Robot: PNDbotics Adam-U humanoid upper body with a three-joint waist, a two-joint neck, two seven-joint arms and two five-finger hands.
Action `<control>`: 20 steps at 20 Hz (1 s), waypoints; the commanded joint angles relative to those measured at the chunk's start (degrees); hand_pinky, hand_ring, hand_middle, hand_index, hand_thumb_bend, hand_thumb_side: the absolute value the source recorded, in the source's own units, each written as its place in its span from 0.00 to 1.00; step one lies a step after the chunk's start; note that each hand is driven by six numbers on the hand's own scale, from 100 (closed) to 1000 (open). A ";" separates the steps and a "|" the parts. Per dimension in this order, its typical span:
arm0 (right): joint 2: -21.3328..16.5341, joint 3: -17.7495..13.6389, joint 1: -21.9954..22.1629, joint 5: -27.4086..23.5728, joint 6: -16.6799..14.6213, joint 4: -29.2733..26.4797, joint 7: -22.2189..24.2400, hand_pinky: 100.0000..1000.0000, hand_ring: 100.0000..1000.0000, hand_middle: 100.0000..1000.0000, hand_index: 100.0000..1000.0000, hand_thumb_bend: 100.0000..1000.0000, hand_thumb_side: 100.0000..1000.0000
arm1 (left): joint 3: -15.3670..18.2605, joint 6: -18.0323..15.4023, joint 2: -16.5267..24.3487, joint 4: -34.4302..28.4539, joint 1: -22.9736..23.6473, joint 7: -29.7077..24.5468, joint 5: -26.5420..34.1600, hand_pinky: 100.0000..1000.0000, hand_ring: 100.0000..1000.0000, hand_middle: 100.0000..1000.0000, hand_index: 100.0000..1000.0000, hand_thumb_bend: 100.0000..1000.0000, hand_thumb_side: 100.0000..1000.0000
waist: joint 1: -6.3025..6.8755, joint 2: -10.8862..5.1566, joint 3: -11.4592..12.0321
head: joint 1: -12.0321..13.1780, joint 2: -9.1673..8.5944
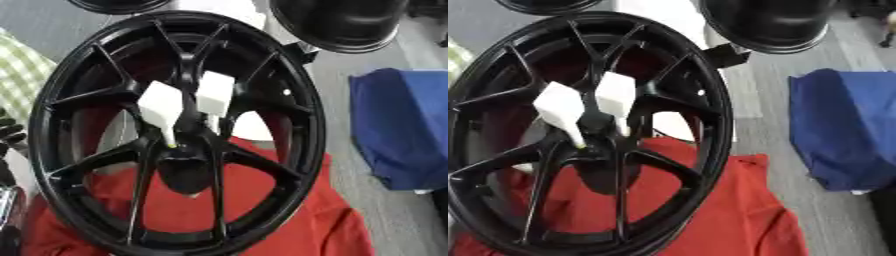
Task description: Pull the pin out of the wheel hub.
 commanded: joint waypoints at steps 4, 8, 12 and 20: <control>6.43 -5.16 6.40 5.45 -1.88 0.36 -5.27 0.69 0.85 0.87 0.89 0.39 0.98 | 0.20 0.02 1.21 -1.31 -0.82 -0.04 0.13 0.57 0.53 0.46 0.64 0.07 1.00 | 0.04 -1.01 0.58 | -0.45 -1.17; 11.83 -8.65 11.80 8.78 -2.79 -4.03 -8.59 0.66 0.83 0.82 0.85 0.48 0.43 | -0.24 0.15 0.98 -1.33 -0.88 -0.47 -0.04 0.57 0.53 0.46 0.64 0.07 1.00 | -0.12 -1.23 1.51 | -1.47 -0.81; 17.16 -12.00 17.15 12.07 -4.40 -9.32 -11.88 0.63 0.77 0.70 0.77 0.52 0.22 | -0.78 0.30 0.69 -1.35 -0.84 -0.98 -0.21 0.57 0.53 0.46 0.64 0.07 1.00 | -0.38 -1.70 2.65 | -2.70 -0.37; 27.28 -10.77 24.36 10.79 -8.55 -17.96 -18.55 0.59 0.73 0.64 0.72 0.28 0.12 | -2.08 0.61 -1.04 -1.48 -0.98 -2.25 -0.42 0.57 0.53 0.46 0.64 0.07 1.00 | 0.49 -2.35 5.26 | -5.79 0.01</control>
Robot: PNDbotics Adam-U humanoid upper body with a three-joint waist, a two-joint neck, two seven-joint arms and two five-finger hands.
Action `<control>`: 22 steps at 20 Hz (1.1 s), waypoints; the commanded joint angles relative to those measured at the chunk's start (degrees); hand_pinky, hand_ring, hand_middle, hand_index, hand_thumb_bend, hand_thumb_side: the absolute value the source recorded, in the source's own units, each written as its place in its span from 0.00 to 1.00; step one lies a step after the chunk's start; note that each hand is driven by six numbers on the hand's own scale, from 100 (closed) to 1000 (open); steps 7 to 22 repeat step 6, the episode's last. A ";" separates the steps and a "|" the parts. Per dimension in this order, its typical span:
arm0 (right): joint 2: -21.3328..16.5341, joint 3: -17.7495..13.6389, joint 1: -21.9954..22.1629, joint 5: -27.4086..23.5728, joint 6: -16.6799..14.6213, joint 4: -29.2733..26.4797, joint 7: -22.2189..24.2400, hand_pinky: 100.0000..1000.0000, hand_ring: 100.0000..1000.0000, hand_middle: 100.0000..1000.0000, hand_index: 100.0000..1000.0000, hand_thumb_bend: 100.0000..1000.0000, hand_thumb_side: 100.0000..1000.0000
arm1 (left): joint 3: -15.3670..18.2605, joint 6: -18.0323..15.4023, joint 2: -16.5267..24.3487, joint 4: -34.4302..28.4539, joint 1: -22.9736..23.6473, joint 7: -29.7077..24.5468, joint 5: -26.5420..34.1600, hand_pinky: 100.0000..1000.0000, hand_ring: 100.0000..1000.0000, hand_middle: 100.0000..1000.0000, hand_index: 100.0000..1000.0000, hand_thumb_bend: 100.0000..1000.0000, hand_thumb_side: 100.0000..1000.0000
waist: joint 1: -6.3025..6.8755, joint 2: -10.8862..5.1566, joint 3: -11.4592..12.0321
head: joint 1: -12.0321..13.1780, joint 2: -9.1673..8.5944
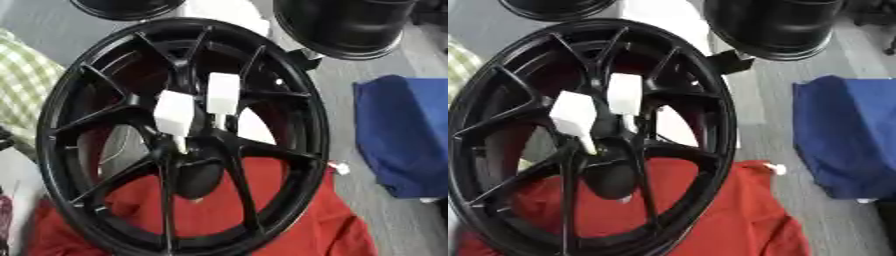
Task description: Pull the pin out of the wheel hub.
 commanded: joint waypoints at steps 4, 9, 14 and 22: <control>6.07 2.66 -2.27 -4.76 -3.39 2.06 -5.41 0.59 0.74 0.65 0.73 0.38 0.38 | -0.46 -0.04 -0.26 -1.56 -1.02 -0.65 -0.19 0.57 0.53 0.46 0.64 0.06 1.00 | 0.74 -1.08 0.67 | -1.01 -1.00; 6.92 3.46 -3.20 -6.50 -4.83 4.84 -7.15 0.58 0.73 0.64 0.72 0.50 0.29 | -0.53 -0.03 -0.38 -1.59 -1.13 -0.71 -0.22 0.57 0.53 0.46 0.64 0.06 1.00 | 0.90 -0.90 0.81 | -1.13 -1.27; 6.92 3.46 -3.20 -6.50 -4.83 4.84 -7.15 0.58 0.73 0.64 0.72 0.50 0.29 | -0.53 -0.03 -0.38 -1.59 -1.13 -0.71 -0.22 0.57 0.53 0.46 0.64 0.06 1.00 | 0.90 -0.90 0.81 | -1.13 -1.27; 6.92 3.46 -3.20 -6.50 -4.83 4.84 -7.15 0.58 0.73 0.64 0.72 0.50 0.29 | -0.53 -0.03 -0.38 -1.59 -1.13 -0.71 -0.22 0.57 0.53 0.46 0.64 0.06 1.00 | 0.90 -0.90 0.81 | -1.13 -1.27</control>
